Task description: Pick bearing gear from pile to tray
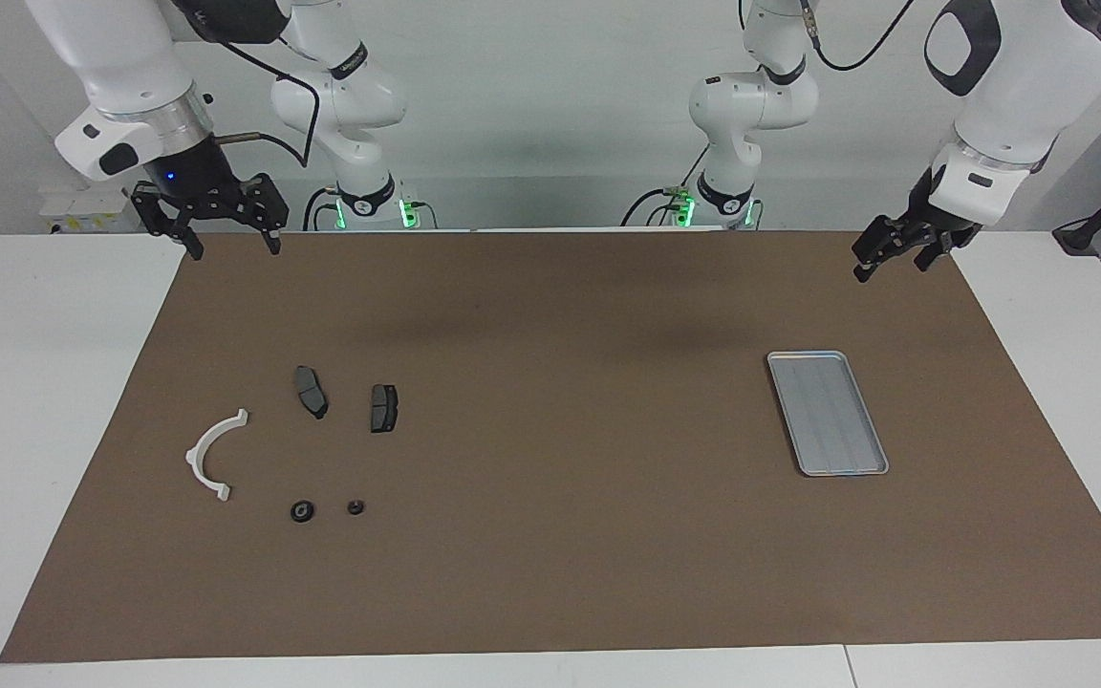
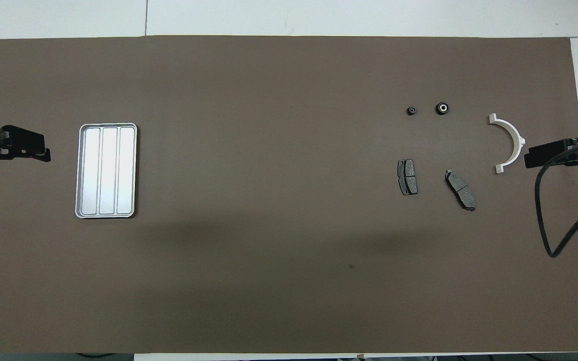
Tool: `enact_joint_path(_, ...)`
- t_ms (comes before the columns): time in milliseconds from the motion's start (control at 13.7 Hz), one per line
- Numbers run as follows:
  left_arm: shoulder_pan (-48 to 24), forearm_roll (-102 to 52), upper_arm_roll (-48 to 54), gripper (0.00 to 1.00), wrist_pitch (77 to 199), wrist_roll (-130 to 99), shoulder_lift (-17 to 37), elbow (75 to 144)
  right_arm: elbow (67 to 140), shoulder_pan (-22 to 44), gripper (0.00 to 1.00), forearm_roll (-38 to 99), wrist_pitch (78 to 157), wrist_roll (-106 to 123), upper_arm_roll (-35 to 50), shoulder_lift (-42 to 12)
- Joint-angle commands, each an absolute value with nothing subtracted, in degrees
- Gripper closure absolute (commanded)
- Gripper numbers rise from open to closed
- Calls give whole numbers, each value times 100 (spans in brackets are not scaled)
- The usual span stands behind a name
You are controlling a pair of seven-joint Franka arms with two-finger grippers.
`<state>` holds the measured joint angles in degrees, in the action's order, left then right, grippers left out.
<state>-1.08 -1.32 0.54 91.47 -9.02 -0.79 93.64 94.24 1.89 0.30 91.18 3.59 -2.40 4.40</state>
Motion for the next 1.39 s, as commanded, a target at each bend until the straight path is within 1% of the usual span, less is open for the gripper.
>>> enact_joint_path(0, -114, -114, 53, 0, 9062, -888, -167, 9396, 9501, 123, 0, 9, 9132, 299, -202, 527)
enact_joint_path(803, -114, -114, 53, 0, 9062, -888, -167, 9396, 9510, 114, 0, 26, 9009, 307, -229, 624)
enact_joint_path(1169, -114, -114, 53, 0, 9062, -879, -167, 9396, 9589, 158, 0, 0, 9009, 299, -228, 677)
enact_joint_path(1315, -114, -114, 53, 0, 9062, -888, -167, 9396, 9737, 184, 0, 0, 9070, 308, -220, 685)
